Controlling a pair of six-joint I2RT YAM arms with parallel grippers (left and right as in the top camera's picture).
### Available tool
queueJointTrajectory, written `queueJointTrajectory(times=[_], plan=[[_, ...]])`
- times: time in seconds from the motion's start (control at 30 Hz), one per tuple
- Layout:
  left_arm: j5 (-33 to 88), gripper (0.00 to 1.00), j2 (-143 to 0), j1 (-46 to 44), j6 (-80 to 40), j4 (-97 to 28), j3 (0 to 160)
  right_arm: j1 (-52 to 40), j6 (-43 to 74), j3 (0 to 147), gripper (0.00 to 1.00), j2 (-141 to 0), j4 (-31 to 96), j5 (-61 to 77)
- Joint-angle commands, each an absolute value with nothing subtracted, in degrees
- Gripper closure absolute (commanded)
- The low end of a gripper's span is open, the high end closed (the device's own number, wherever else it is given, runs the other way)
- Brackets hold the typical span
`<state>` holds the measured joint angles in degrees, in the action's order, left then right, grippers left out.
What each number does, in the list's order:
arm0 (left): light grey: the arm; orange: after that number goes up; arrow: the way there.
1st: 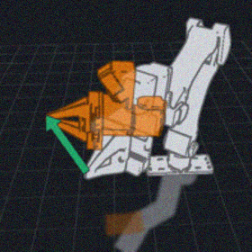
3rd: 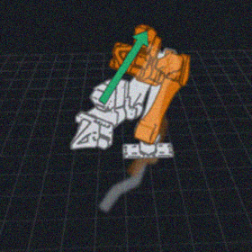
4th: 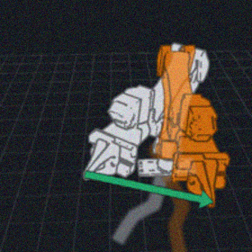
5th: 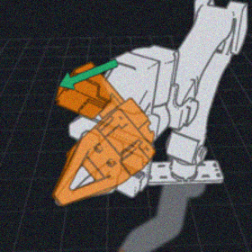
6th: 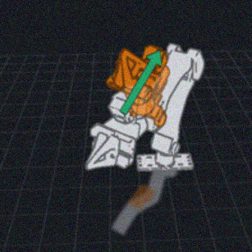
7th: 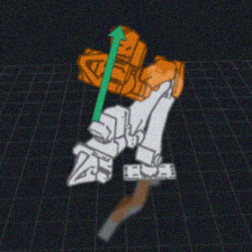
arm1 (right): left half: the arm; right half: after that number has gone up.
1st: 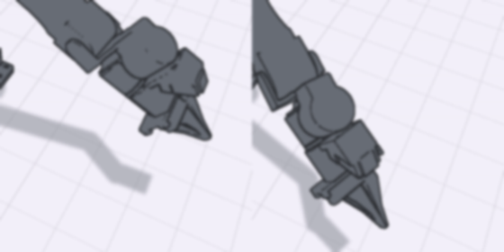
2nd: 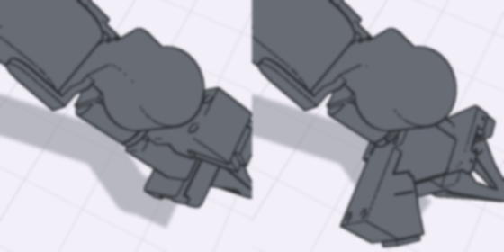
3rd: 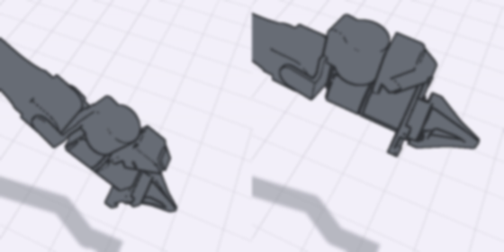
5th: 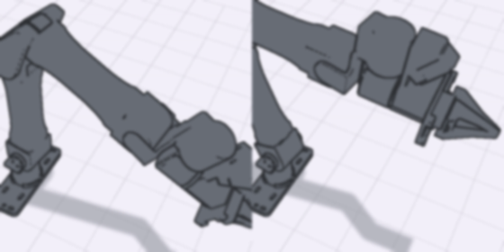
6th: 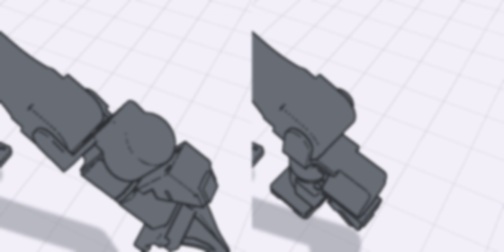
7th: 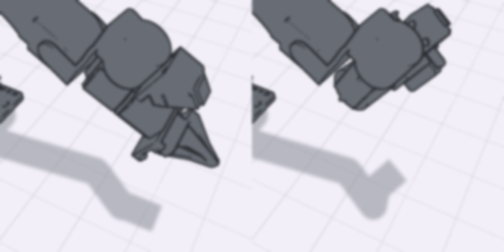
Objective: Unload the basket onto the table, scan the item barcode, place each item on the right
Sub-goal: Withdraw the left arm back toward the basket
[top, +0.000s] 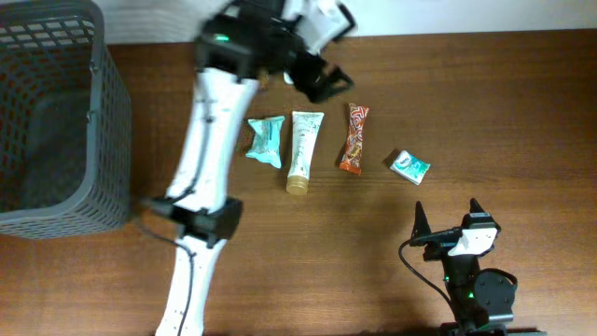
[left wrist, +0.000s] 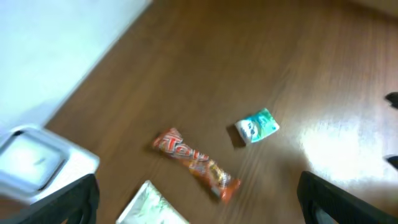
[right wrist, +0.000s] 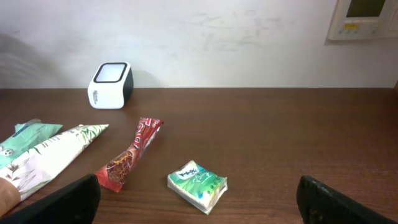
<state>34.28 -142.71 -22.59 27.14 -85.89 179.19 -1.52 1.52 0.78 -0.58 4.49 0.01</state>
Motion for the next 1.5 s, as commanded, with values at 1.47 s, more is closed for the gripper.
queueJointTrajectory(times=[1.47], plan=[[34.0,0.01,-126.9,10.7,2.7,-96.7,178.6,-1.2,2.0,0.3,0.01,-0.2,4.7,-0.3]])
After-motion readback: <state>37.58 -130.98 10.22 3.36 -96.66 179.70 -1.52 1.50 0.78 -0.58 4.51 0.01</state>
